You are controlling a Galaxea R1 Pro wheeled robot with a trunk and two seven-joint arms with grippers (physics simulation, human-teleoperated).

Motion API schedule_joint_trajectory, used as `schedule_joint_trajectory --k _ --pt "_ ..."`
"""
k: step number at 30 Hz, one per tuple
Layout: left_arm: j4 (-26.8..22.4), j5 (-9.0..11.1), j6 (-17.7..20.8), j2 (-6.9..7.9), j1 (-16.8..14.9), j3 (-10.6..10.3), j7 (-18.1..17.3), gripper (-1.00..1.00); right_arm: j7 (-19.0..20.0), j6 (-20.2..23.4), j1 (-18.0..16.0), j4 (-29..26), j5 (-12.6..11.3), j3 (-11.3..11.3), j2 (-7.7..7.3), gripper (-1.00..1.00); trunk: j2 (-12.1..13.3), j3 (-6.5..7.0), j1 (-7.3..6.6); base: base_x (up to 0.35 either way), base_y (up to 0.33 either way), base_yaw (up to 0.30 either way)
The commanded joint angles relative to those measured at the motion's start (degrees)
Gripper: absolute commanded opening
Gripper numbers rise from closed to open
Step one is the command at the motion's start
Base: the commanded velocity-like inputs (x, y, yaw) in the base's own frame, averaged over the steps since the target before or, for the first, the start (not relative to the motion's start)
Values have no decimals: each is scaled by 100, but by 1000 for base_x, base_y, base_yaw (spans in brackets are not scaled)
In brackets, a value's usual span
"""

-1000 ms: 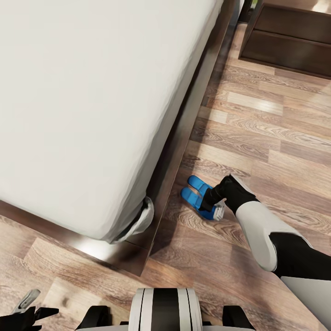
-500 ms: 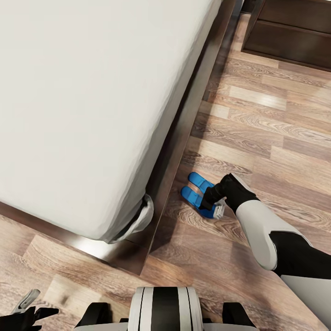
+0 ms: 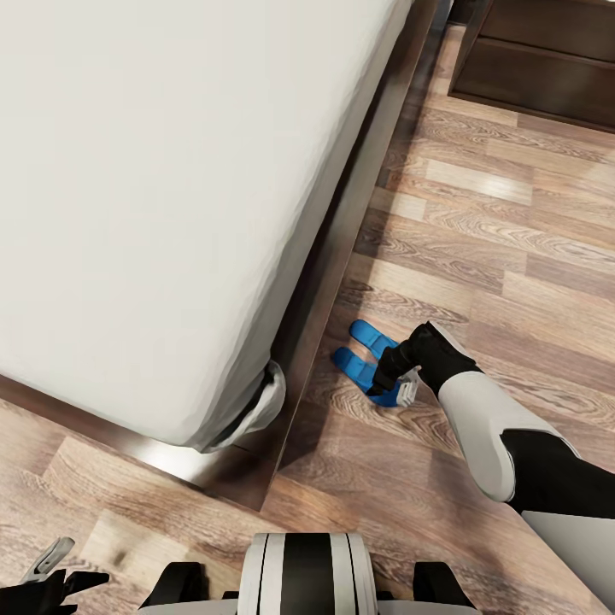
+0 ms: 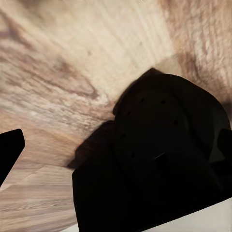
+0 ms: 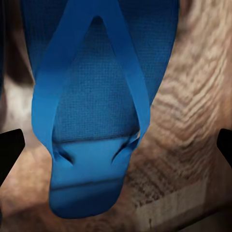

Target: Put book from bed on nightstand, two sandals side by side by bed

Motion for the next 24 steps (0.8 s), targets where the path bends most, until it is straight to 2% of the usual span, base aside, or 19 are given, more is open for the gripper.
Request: schedule_joint_trajectory --k 1,24 --pt "-2 -58 50 -4 -4 48 -39 100 -12 -20 -1 -4 9 -38 3 100 -1 -3 -1 0 0 0" --pt "3 -58 50 -4 -4 48 -37 100 -12 -8 -2 -4 9 -38 5 100 -1 -3 -1 0 0 0"
